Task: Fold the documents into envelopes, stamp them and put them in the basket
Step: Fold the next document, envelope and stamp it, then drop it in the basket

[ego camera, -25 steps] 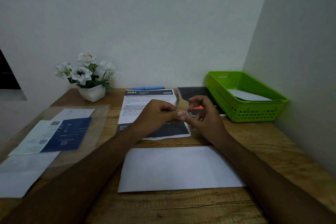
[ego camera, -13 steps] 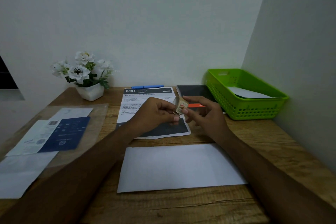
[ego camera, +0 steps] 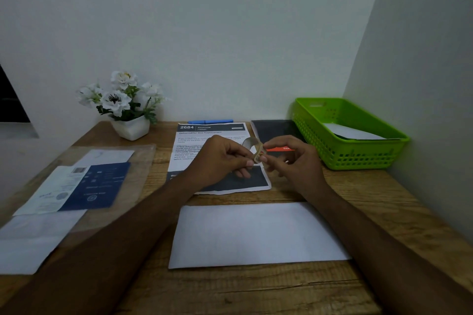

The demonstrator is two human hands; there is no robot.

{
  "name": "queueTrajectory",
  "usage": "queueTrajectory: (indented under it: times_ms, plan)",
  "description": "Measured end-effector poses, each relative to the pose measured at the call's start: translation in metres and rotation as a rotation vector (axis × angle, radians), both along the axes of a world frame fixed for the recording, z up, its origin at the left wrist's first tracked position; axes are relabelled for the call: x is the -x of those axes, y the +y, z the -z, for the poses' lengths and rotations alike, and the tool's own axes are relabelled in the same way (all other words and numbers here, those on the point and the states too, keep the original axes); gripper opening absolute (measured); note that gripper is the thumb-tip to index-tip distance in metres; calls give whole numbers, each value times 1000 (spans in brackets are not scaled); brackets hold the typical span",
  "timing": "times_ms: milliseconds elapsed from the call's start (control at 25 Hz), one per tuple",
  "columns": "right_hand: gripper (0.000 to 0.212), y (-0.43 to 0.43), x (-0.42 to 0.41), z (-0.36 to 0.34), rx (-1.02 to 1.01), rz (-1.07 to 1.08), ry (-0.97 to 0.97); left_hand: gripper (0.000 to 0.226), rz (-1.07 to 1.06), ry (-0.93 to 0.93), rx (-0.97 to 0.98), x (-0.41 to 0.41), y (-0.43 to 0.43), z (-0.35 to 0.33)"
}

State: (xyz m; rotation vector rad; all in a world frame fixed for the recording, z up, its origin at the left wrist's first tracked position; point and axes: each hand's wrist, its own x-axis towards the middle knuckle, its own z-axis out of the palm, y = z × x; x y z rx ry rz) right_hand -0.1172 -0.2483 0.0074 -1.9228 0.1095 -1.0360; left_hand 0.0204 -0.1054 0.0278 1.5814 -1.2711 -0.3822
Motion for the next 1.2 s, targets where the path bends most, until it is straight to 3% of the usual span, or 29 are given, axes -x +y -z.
queueTrajectory:
  times_ms: [320,640,840,1040,1200]
  plan:
    - [39,-1,-3,6,121,32,3,11,2,34,13,4,-3,1]
    - [9,-1,-1,2,85,26,-22,7,-24,55,-15,2,-2,-1]
    - [16,-2,0,-1,48,112,-51,6,-86,13,-59,-5,0,-3]
    - [16,-3,0,1,-108,80,-49,9,-265,-251,-86,-39,15,-6]
    - [6,-4,0,1,-108,70,-19,5,-569,-416,-85,-93,38,2]
